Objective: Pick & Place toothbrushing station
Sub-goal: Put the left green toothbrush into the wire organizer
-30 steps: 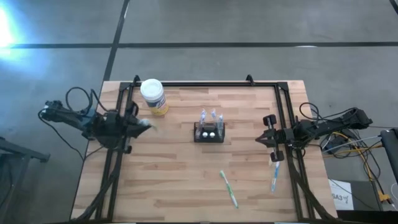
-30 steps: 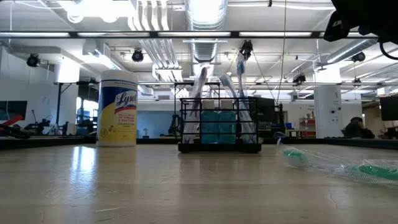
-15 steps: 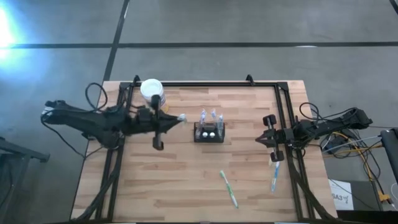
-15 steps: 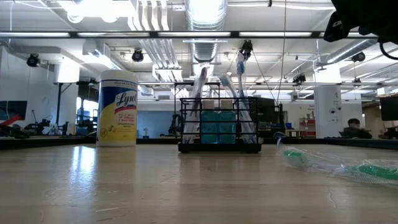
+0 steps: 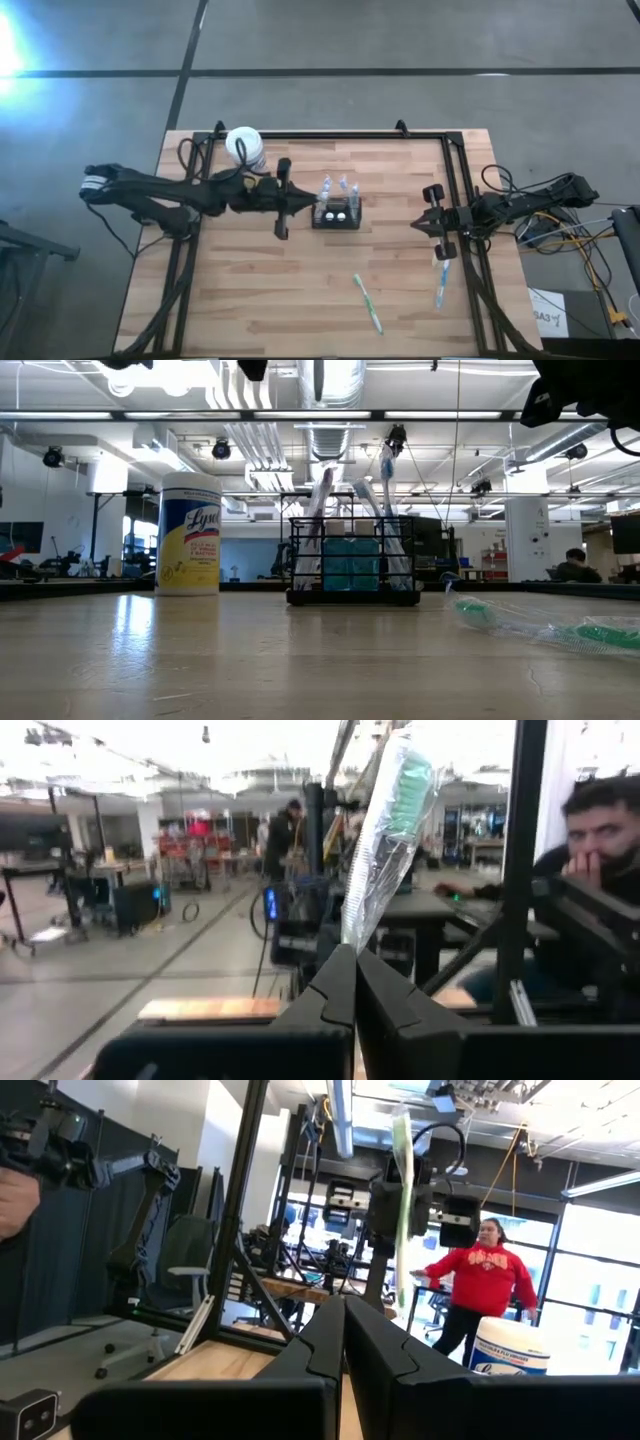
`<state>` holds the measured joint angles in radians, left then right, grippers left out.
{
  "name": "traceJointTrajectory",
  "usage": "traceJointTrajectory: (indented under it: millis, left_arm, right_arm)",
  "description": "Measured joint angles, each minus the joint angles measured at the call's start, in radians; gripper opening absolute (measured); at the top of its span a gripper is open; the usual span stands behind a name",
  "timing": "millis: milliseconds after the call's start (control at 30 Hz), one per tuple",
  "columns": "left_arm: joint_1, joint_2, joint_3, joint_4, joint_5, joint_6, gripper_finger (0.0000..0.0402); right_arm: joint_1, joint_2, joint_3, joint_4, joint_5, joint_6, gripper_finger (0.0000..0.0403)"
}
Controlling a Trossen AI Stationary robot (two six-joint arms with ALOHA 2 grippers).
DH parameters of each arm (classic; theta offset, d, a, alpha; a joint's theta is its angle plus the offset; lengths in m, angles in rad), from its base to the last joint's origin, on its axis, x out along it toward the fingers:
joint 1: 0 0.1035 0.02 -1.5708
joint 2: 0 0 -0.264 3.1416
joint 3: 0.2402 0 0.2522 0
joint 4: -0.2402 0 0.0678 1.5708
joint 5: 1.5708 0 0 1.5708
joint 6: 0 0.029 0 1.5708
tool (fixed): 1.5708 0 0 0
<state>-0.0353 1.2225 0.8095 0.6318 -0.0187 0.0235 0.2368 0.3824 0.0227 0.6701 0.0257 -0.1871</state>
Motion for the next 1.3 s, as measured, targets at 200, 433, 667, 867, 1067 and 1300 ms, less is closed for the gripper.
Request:
traceJointTrajectory:
  millis: [200, 433, 667, 867, 1067, 1300]
  left_arm:
    - [0.010, 0.027, -0.094, 0.113, 0.010, -0.002, 0.0000]
    - [0.023, 0.030, -0.184, 0.208, 0.009, -0.031, 0.0000]
    - [0.027, 0.078, -0.249, 0.339, -0.006, -0.020, 0.0000]
    - [0.032, 0.158, -0.311, 0.575, 0.008, -0.037, 0.0000]
    - [0.034, 0.207, -0.314, 0.579, 0.008, -0.074, 0.0000]
    - [0.034, 0.232, -0.318, 0.581, 0.008, -0.072, 0.0000]
  right_arm:
    - [0.000, 0.001, 0.000, -0.001, 0.000, 0.000, 0.0008]
    - [0.000, 0.001, 0.000, -0.001, 0.000, -0.005, 0.0008]
    - [0.000, 0.000, 0.000, 0.000, 0.000, -0.008, 0.0008]
    - [0.000, 0.000, 0.000, 0.000, 0.000, -0.008, 0.0008]
    - [0.000, 0.000, 0.000, 0.000, 0.000, -0.015, 0.0008]
    - [0.000, 0.000, 0.000, 0.000, 0.000, -0.016, 0.0008]
